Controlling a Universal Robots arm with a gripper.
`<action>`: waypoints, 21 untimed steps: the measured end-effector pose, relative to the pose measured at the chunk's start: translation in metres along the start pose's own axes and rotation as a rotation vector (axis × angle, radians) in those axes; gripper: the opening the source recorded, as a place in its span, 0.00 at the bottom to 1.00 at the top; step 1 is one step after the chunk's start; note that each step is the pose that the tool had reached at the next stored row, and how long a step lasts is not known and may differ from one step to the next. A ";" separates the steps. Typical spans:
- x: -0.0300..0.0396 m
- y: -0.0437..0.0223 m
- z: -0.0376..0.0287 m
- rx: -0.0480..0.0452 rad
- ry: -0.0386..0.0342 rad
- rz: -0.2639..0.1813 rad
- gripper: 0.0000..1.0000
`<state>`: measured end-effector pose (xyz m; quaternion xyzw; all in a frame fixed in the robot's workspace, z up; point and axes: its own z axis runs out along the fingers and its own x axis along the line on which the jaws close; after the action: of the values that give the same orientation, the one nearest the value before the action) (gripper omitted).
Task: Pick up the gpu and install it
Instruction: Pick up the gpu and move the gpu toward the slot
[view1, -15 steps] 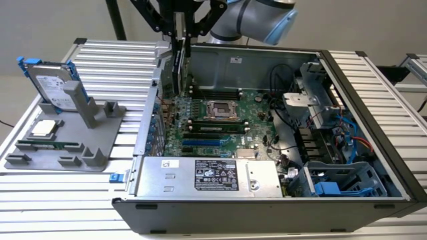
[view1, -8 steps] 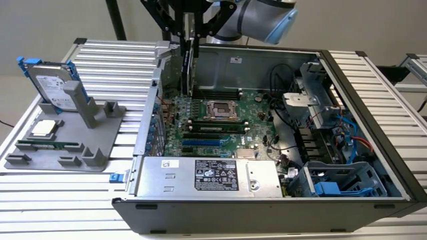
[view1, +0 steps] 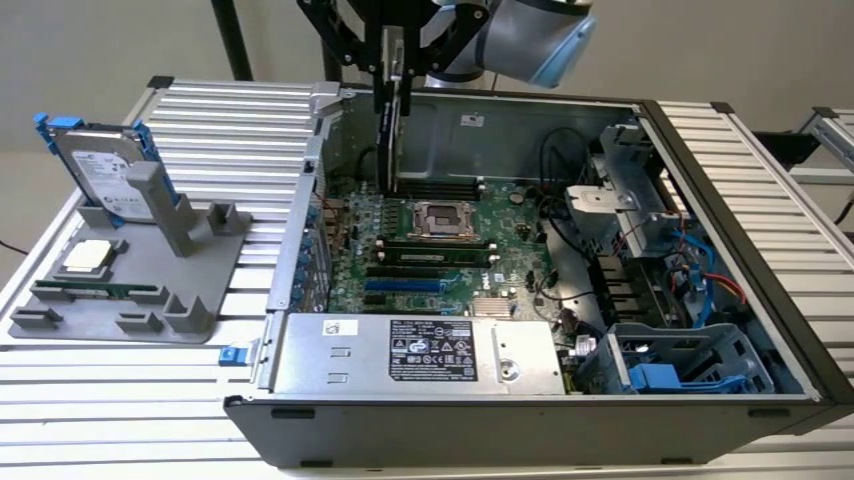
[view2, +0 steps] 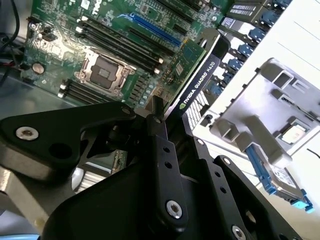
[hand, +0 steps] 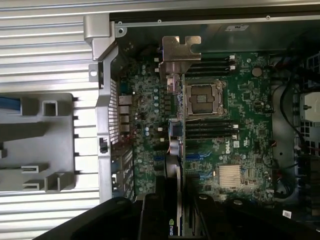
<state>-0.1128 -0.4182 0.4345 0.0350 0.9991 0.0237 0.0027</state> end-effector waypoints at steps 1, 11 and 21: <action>-0.0011 0.0001 0.0000 0.0000 0.0000 0.000 0.00; -0.0037 0.0002 0.0000 0.0000 0.0005 -0.011 0.00; -0.0037 0.0002 0.0000 -0.0001 0.0012 -0.026 0.00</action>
<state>-0.1090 -0.4182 0.4345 0.0219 0.9995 0.0237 0.0024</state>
